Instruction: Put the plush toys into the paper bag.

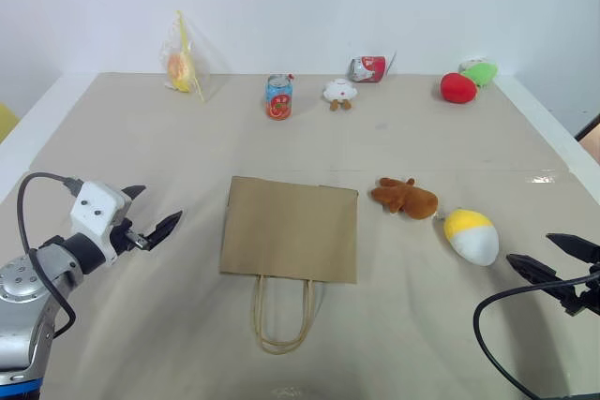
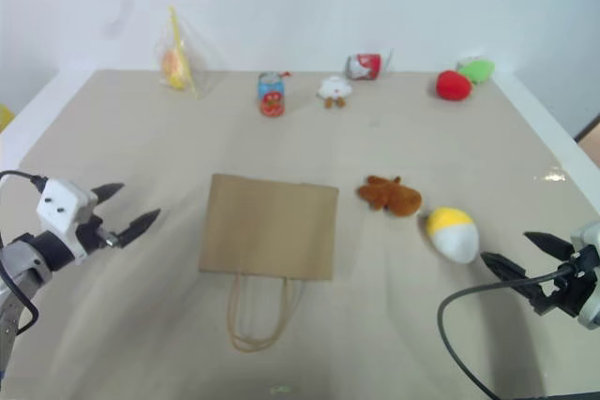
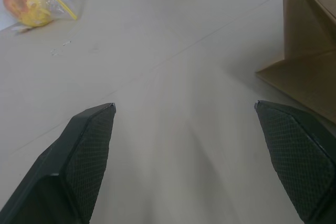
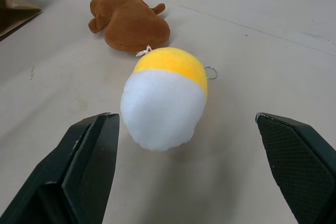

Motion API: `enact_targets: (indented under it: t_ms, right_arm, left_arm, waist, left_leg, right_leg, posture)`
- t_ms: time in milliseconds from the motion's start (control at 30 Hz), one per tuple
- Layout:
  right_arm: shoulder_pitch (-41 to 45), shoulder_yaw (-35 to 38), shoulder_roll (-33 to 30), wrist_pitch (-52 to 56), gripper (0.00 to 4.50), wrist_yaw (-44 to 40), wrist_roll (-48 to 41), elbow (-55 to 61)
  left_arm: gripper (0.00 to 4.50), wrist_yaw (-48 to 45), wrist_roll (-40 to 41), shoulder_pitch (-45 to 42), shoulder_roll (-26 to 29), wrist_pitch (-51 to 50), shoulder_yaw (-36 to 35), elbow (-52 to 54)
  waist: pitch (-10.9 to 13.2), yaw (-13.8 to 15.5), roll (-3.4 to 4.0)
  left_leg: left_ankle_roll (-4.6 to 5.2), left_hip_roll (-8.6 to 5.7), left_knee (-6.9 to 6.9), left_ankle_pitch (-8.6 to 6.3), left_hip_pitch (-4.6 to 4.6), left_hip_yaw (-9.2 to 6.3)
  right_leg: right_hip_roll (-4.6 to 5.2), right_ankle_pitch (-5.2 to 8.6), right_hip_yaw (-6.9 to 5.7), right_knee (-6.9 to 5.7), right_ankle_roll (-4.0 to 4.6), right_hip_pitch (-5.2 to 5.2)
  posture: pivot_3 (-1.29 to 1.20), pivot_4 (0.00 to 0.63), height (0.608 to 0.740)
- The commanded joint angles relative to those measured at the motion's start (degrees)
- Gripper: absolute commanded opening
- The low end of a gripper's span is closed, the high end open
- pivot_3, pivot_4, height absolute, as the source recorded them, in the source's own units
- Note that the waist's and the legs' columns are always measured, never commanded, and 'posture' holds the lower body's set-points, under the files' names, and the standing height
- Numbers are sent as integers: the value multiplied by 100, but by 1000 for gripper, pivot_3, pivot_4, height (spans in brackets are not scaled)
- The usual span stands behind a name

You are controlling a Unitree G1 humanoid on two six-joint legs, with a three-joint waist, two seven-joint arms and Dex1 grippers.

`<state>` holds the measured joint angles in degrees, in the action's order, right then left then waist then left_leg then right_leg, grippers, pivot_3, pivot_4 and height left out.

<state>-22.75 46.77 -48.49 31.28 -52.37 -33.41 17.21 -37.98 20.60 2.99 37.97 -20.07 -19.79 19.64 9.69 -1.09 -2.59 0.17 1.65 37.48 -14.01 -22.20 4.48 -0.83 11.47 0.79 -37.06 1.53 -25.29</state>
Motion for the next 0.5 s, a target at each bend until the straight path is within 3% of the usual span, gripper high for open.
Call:
enact_targets:
  t_ms: [33, 500]
  right_arm:
    - [67, 73, -56, -154, 4500, -69, 21, -47]
    - [460, -260, -86, -326, 4500, -97, 33, -86]
  left_arm:
    - [4388, -14, -25, -127, 63, 107, 37, 45]
    - [4388, -133, 37, -363, 1, 126, 273, 57]
  waist:
    - [0, 0, 0]
    - [0, -3, 0]
  left_leg:
    - [0, 0, 0, 0, 0, 0]
    - [0, 0, 0, 0, 0, 1]
  right_leg:
    - [0, 0, 0, 0, 0, 0]
    - [0, -13, 1, 0, -22, 1]
  posture:
    - [0, 150, 740]
    - [0, 150, 740]
